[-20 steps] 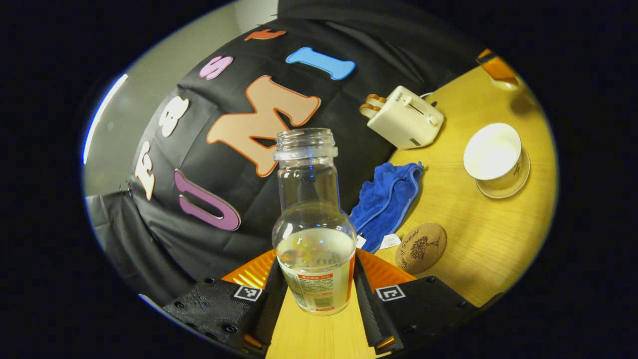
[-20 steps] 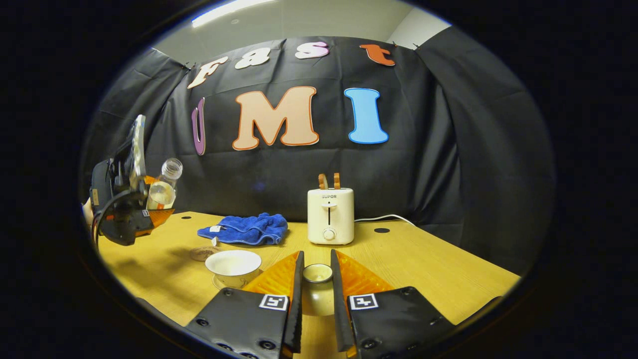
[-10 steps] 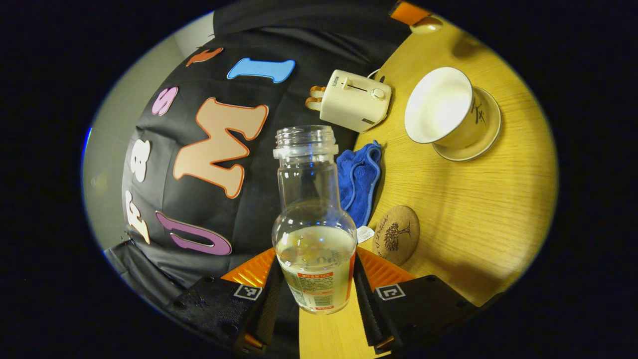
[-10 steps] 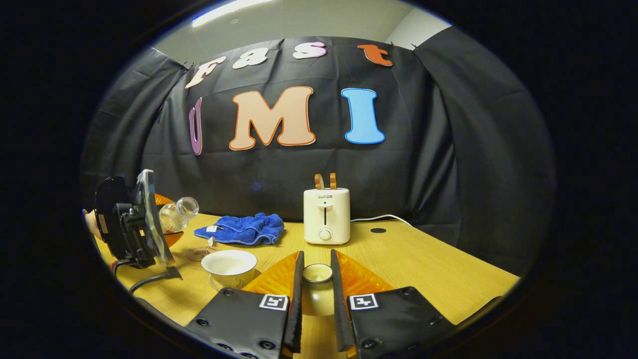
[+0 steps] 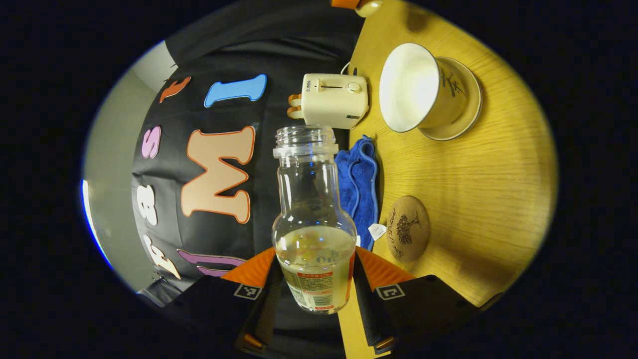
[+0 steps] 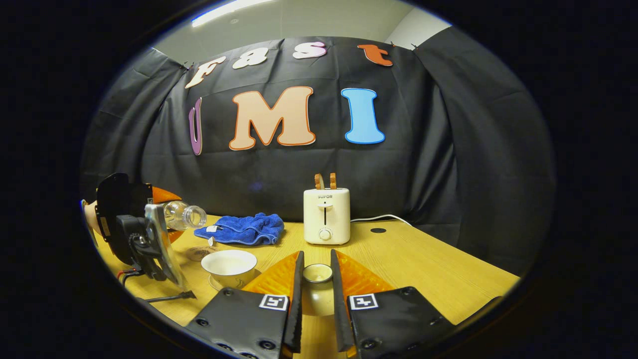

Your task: Open the teacup lid with one hand, grasp the water bottle and pour water into the teacup with the other hand; after pouring, place the water bottle on the coaster and then close the teacup lid.

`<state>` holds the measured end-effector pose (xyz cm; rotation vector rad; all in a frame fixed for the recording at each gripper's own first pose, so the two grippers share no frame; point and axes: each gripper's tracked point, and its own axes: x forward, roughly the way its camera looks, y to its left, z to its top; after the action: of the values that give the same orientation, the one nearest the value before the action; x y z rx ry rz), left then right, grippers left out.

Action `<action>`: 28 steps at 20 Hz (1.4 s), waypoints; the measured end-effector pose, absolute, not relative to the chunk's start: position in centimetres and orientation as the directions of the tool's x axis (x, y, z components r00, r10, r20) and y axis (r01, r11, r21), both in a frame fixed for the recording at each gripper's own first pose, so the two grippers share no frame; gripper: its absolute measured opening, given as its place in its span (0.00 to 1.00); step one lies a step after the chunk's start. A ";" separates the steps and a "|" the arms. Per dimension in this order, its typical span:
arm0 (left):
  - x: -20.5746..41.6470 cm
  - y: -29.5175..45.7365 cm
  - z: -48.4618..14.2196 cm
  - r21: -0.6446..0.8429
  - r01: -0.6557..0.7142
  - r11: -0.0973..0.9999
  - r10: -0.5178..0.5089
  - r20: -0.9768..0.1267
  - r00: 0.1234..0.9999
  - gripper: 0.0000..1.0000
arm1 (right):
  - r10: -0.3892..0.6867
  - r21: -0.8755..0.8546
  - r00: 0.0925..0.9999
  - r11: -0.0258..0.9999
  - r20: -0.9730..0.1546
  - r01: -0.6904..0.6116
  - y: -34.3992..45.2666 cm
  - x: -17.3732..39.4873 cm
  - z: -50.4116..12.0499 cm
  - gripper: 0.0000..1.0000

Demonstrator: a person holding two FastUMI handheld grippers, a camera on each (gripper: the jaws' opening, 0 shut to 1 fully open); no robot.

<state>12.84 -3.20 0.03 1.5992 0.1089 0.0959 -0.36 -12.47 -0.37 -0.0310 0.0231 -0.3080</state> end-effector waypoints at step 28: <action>13.1 -5.2 2.2 0.945 0.018 -0.326 0.084 0.010 0.996 0.67 | -0.304 -0.034 0.953 0.952 -0.018 0.303 -12.5 -0.5 -0.4 0.30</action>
<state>13.06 -5.17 2.24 1.9022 0.0731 0.0667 -0.47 -12.53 -0.44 -0.0314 0.0235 -0.3082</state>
